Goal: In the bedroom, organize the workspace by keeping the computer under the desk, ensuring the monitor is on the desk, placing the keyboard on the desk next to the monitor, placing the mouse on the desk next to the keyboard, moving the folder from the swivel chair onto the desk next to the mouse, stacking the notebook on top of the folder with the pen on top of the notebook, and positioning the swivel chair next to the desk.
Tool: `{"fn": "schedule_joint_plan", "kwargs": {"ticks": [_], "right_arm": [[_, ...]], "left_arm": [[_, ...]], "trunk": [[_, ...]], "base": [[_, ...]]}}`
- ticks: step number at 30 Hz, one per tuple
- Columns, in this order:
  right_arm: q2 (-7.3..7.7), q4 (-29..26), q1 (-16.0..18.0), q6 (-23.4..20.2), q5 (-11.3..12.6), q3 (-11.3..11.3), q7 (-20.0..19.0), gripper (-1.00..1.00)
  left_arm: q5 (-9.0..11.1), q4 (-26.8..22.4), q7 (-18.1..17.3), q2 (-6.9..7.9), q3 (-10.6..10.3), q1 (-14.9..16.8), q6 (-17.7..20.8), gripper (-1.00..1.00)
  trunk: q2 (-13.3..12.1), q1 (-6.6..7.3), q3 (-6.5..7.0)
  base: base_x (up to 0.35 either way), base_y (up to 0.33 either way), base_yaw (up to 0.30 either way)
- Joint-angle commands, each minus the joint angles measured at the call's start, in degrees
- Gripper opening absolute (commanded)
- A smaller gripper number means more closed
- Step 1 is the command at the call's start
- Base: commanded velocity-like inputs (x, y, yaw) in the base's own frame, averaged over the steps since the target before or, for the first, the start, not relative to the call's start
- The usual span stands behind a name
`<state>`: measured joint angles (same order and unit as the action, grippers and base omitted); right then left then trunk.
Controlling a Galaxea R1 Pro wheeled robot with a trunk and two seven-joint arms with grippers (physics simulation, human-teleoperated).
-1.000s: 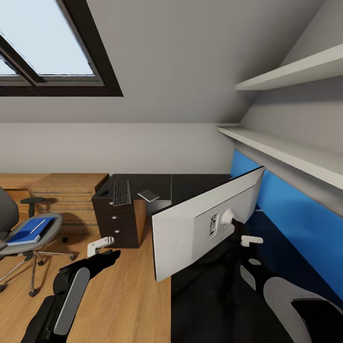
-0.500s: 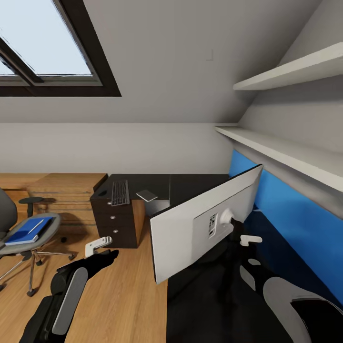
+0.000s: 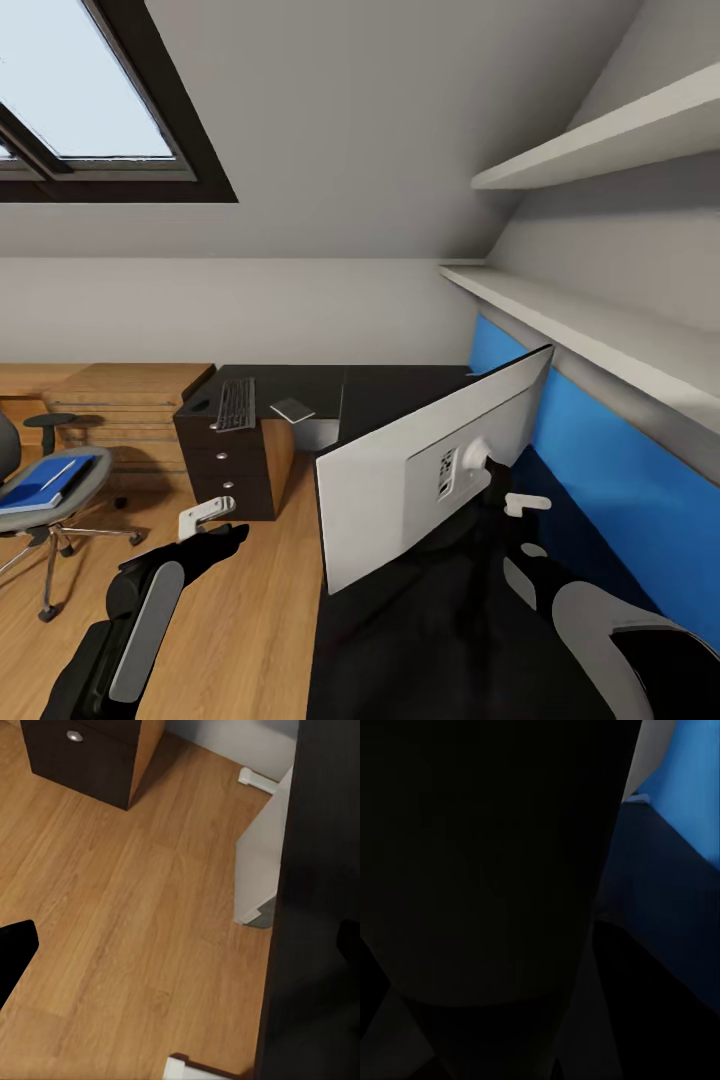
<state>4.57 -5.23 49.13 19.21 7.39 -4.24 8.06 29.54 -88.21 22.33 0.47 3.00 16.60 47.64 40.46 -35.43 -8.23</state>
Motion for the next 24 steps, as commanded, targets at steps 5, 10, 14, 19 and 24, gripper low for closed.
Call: {"fn": "schedule_joint_plan", "kwargs": {"ticks": [5, 10, 14, 19, 24], "right_arm": [[0.0, -0.05, 0.09, 0.51, 0.34, -0.42, 0.12, -1.0], [0.02, -0.04, 0.09, 1.52, 0.3, -0.42, 0.12, -1.0], [0.01, -0.04, 0.09, 1.57, 0.3, -0.42, 0.12, -1.0], [0.01, -0.05, 0.09, 1.61, 0.33, -0.42, 0.12, -1.0], [0.03, -0.05, 0.09, 1.56, 0.34, -0.42, 0.12, -1.0]], "left_arm": [[0.61, -0.04, 0.52, 0.03, 0.02, 0.01, 0.22, 1.0], [0.61, -0.04, 0.52, 0.05, 0.07, 0.04, 0.19, 1.0], [0.62, -0.04, 0.52, 0.05, 0.08, 0.04, 0.19, 1.0], [0.61, -0.04, 0.46, 0.05, 0.04, 0.02, 0.18, 1.0], [0.65, -0.02, 0.5, 0.0, -0.01, 0.04, 0.17, 1.0]], "trunk": [[0.09, -0.01, -0.09], [0.09, -0.01, -0.09], [0.09, -0.01, -0.09], [0.09, -0.01, -0.09], [0.09, -0.01, -0.09]], "base": [[0.0, -0.004, 0.0], [0.114, -0.111, 0.0], [0.033, -0.032, 0.0], [0.07, -0.027, 0.0], [0.183, -0.085, 0.0]]}}
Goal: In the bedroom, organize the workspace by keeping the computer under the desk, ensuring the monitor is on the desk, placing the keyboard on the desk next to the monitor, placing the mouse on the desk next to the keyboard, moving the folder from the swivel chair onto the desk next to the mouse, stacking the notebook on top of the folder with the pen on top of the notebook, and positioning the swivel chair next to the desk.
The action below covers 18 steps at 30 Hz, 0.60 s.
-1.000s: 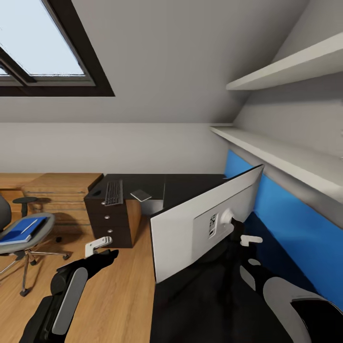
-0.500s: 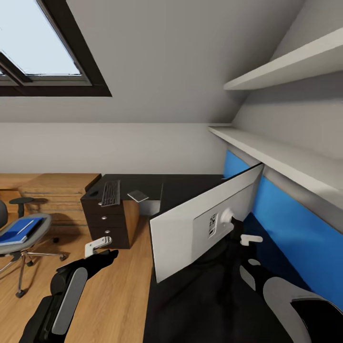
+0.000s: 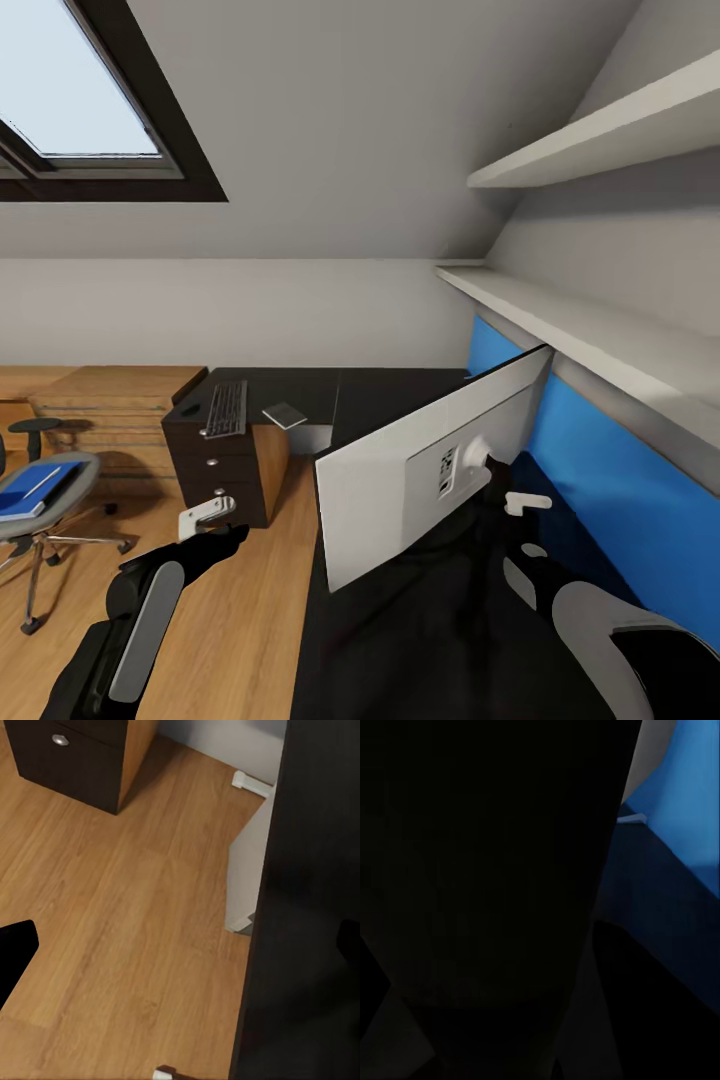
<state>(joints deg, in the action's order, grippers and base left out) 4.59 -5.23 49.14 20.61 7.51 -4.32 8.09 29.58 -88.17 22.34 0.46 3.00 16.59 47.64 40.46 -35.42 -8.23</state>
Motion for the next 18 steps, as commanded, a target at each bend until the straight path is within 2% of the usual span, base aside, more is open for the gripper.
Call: {"fn": "schedule_joint_plan", "kwargs": {"ticks": [1, 11, 18], "right_arm": [[0.02, -0.05, 0.08, 0.14, 0.23, -0.34, 0.08, -1.0], [0.06, -0.05, 0.08, 0.19, 0.23, -0.34, 0.08, -1.0], [0.07, -0.05, 0.08, 0.21, 0.23, -0.34, 0.08, -1.0]], "left_arm": [[0.62, -0.01, 0.51, 0.01, -0.01, 0.04, 0.19, 1.0], [0.65, 0.1, 0.51, -0.01, -0.01, 0.03, 0.17, 1.0], [0.63, 0.11, 0.51, 0.05, 0.03, 0.03, 0.18, 1.0]], "trunk": [[0.09, -0.02, -0.09], [0.09, -0.02, -0.09], [0.09, -0.02, -0.09]], "base": [[0.035, -0.019, 0.0], [0.006, -0.006, 0.0], [0.069, -0.184, 0.0]]}}
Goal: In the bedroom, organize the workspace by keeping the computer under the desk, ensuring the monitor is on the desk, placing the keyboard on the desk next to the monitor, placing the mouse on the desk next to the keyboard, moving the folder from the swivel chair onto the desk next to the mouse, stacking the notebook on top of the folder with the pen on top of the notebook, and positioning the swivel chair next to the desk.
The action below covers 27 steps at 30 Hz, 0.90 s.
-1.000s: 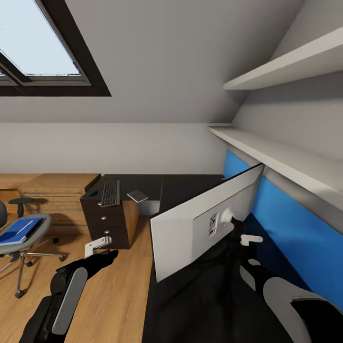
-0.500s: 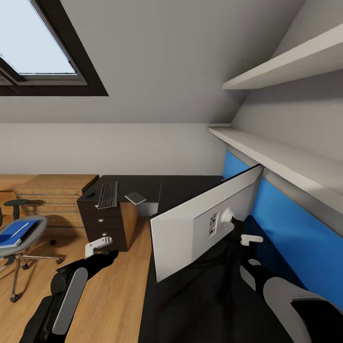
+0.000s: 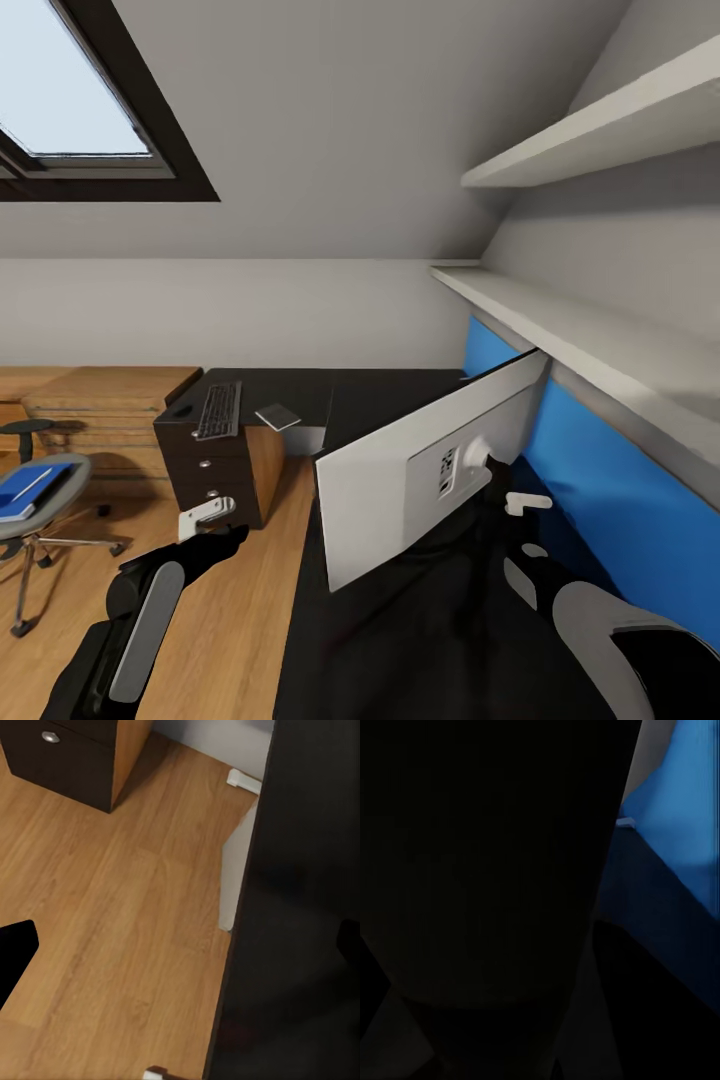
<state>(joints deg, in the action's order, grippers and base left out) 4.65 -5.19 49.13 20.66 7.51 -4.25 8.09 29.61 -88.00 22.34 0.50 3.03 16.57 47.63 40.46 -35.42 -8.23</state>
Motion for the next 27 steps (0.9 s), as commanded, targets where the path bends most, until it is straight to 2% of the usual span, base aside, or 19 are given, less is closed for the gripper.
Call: {"fn": "schedule_joint_plan", "kwargs": {"ticks": [1, 10, 18, 27], "right_arm": [[0.0, -0.08, 0.08, 0.16, 0.23, -0.4, 0.08, -1.0], [0.0, -0.07, 0.08, 0.15, 0.23, -0.4, 0.08, -1.0], [0.0, -0.08, 0.08, 0.16, 0.22, -0.4, 0.08, -1.0], [0.0, -0.08, 0.08, 0.12, 0.19, -0.4, 0.08, -1.0]], "left_arm": [[0.6, -0.07, 0.51, 0.0, -0.02, 0.08, 0.2, 1.0], [0.62, -0.07, 0.51, 0.01, 0.04, 0.05, 0.22, 1.0], [0.62, -0.07, 0.49, -0.01, -0.04, 0.06, 0.18, 1.0], [0.56, -0.07, 0.51, -0.03, -0.04, 0.08, 0.18, 1.0]], "trunk": [[0.09, -0.02, -0.08], [0.09, -0.02, -0.08], [0.09, -0.02, -0.08], [0.09, -0.02, -0.08]], "base": [[0.066, -0.167, 0.0], [0.026, -0.042, 0.0], [0.237, -0.002, 0.0], [0.101, -0.064, 0.0]]}}
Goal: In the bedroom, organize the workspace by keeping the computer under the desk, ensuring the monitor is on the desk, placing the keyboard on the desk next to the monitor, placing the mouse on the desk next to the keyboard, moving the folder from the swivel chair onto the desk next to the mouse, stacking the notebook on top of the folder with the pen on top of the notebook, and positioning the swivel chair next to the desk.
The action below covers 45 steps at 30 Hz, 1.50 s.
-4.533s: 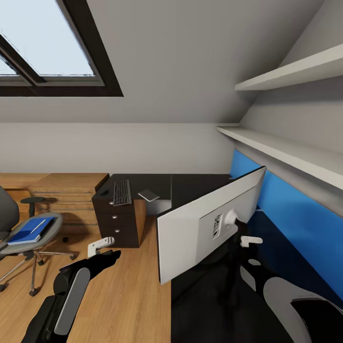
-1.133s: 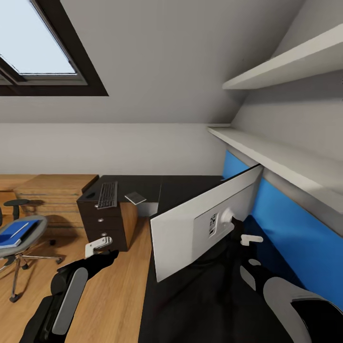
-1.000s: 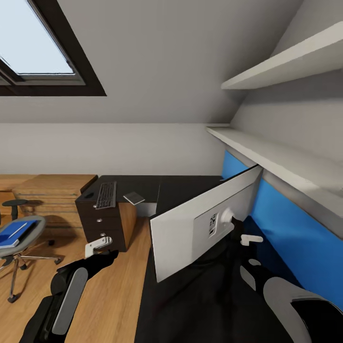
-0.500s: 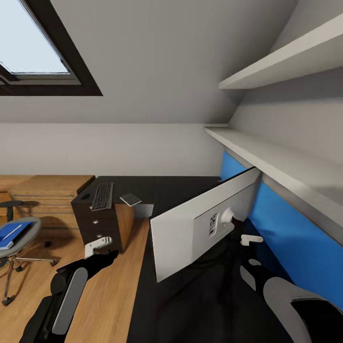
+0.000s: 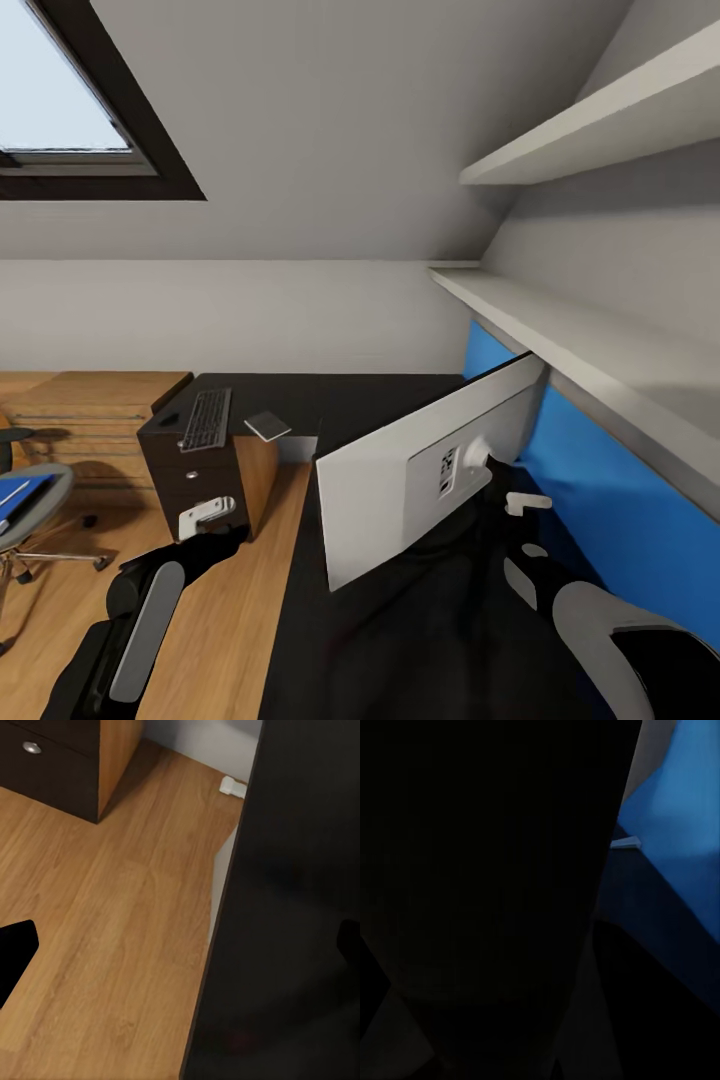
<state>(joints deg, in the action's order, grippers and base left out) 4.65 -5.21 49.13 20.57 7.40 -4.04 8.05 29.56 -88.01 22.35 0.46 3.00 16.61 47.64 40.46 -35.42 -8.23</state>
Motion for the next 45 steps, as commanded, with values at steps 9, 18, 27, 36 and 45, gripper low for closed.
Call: {"fn": "schedule_joint_plan", "kwargs": {"ticks": [9, 18, 27, 36, 45], "right_arm": [[0.01, -0.07, 0.09, 0.26, 0.33, -0.62, 0.12, -1.0], [0.01, -0.07, 0.09, 0.26, 0.31, -0.62, 0.12, 1.0], [0.01, -0.07, 0.09, 0.26, 0.34, -0.59, 0.12, 1.0], [0.01, -0.07, 0.09, 0.26, 0.34, -0.62, 0.12, 1.0], [0.01, -0.07, 0.09, 0.26, 0.34, -0.62, 0.12, 1.0]], "left_arm": [[0.67, -0.06, 0.5, 0.02, -0.01, 0.03, 0.17, 1.0], [0.67, -0.1, 0.35, 0.06, 1.31, 0.02, 0.17, 1.0], [0.67, -0.14, 0.09, 0.0, 2.58, 0.05, 0.17, 1.0], [0.67, -0.14, 0.08, -0.01, 2.7, 0.05, 0.17, 1.0], [0.68, -0.14, 0.06, 0.04, 2.86, 0.03, 0.17, 1.0]], "trunk": [[0.09, -0.02, -0.08], [0.09, -0.02, -0.08], [0.09, -0.02, -0.08], [0.09, -0.02, -0.08], [0.09, -0.02, -0.08]], "base": [[0.066, -0.02, 0.0], [0.0, 0.0, 0.0], [0.0, 0.0, 0.0], [0.0, 0.0, 0.0], [-0.161, 0.063, 0.0]]}}
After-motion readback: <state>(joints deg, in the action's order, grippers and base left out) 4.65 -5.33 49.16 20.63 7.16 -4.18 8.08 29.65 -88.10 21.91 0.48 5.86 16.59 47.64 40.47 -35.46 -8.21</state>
